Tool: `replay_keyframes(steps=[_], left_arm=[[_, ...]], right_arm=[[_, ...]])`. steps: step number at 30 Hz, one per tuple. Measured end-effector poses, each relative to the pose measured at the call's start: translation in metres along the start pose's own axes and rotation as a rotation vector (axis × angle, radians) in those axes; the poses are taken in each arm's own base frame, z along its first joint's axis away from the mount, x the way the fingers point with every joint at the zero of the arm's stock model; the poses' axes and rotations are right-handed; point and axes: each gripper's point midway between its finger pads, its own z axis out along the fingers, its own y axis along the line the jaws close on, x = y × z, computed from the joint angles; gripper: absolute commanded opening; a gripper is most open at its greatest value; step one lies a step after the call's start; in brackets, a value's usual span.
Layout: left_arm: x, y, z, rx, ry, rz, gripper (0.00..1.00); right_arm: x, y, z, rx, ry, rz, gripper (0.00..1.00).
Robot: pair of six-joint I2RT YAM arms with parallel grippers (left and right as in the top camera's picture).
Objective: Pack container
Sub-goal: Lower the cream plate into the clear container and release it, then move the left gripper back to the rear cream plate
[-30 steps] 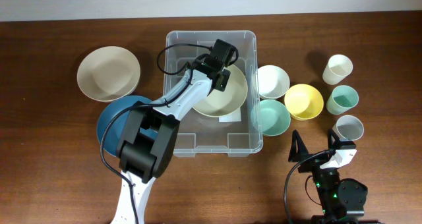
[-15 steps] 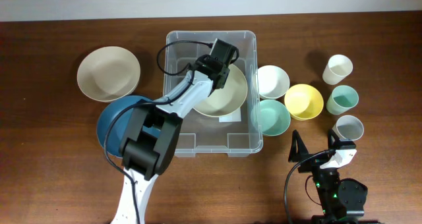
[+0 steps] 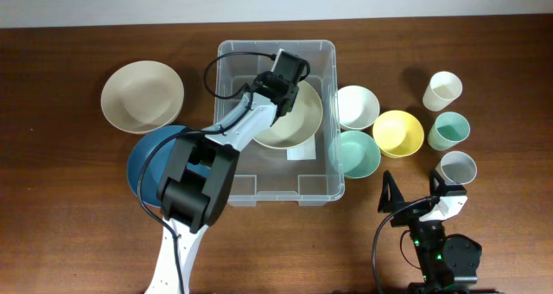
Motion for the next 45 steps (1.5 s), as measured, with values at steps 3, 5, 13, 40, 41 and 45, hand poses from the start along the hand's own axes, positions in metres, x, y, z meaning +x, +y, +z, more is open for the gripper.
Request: replay_keyframes(steps=[3,5,13,40,41,45], left_arm=[[-0.003,0.008,0.002,-0.008,-0.008,-0.015,0.01],[-0.004,0.012,0.004,-0.013,-0.014,-0.024,0.01],[-0.012,0.018,0.005,-0.017,-0.043,-0.043,0.01],[-0.057,0.056,-0.142,0.051,-0.082,-0.062,0.01],[-0.06,0.062,-0.147,0.049,-0.091,-0.078,0.01],[-0.062,0.102,-0.147,0.012,-0.097,-0.191,0.02]], right_arm=[[0.0,0.0,0.0,0.0,0.0,0.0,0.99],[0.0,0.0,0.0,0.0,0.0,0.001,0.99],[0.0,0.0,0.0,0.0,0.0,0.0,0.99],[0.0,0.0,0.0,0.0,0.0,0.0,0.99],[0.0,0.0,0.0,0.0,0.0,0.0,0.99],[0.0,0.0,0.0,0.0,0.0,0.001,0.99]])
